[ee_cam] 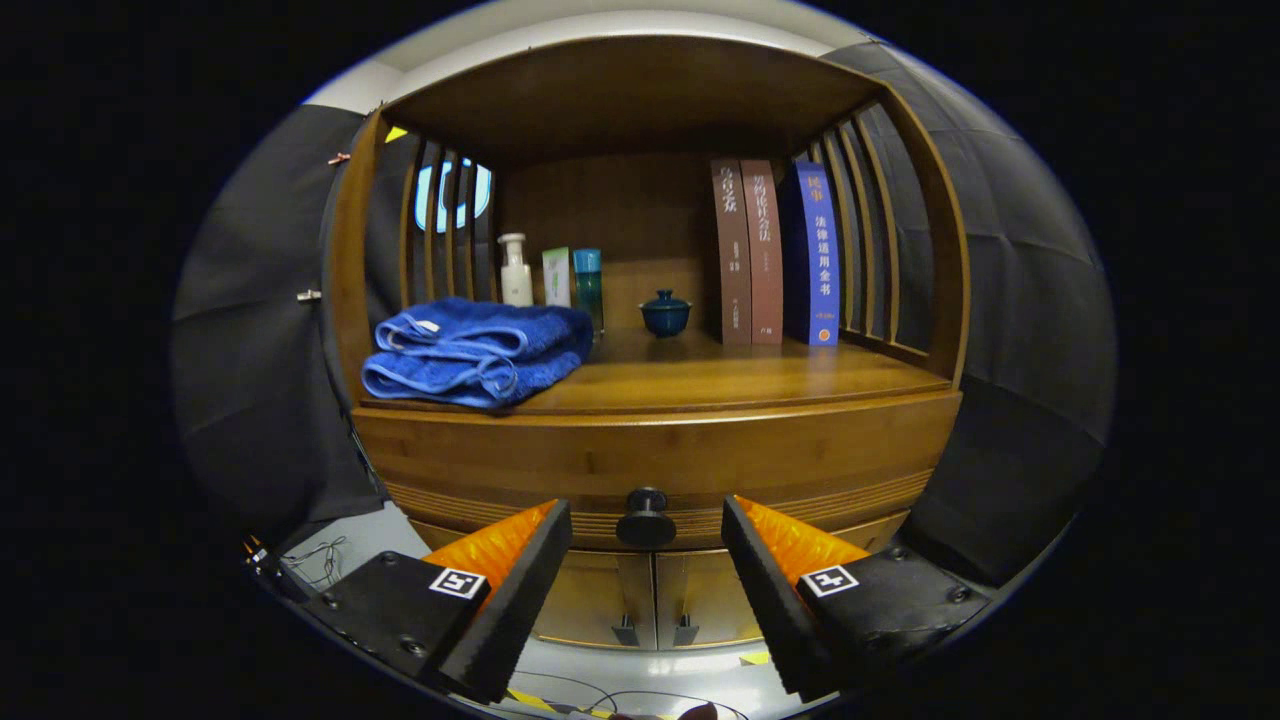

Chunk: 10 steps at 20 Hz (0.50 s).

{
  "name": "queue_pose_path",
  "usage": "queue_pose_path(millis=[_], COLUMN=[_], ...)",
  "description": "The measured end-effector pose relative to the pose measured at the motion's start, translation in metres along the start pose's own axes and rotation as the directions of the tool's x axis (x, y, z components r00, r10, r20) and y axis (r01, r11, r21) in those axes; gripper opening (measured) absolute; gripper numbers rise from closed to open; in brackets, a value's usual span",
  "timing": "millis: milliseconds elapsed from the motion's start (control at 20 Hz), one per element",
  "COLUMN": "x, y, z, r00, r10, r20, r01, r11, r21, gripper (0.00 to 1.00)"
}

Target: Pull open the drawer, take out the items inside it, and place them on the countertop above the cabinet.

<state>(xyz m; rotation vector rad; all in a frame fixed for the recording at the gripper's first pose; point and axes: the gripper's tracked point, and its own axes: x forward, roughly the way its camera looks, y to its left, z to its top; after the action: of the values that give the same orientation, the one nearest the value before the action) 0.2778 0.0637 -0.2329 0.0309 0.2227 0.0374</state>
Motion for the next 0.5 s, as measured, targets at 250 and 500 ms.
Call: queue_pose_path(millis=[250, 500], x=[0.038, 0.053], y=[0.001, -0.004], z=[-0.025, -0.029], r00=[0.999, 0.998], r10=[-0.038, -0.061], r20=[-0.025, -0.017], r01=[0.037, 0.061], r11=[0.998, 0.997], r21=[-0.042, -0.037], gripper=[0.79, 0.49])
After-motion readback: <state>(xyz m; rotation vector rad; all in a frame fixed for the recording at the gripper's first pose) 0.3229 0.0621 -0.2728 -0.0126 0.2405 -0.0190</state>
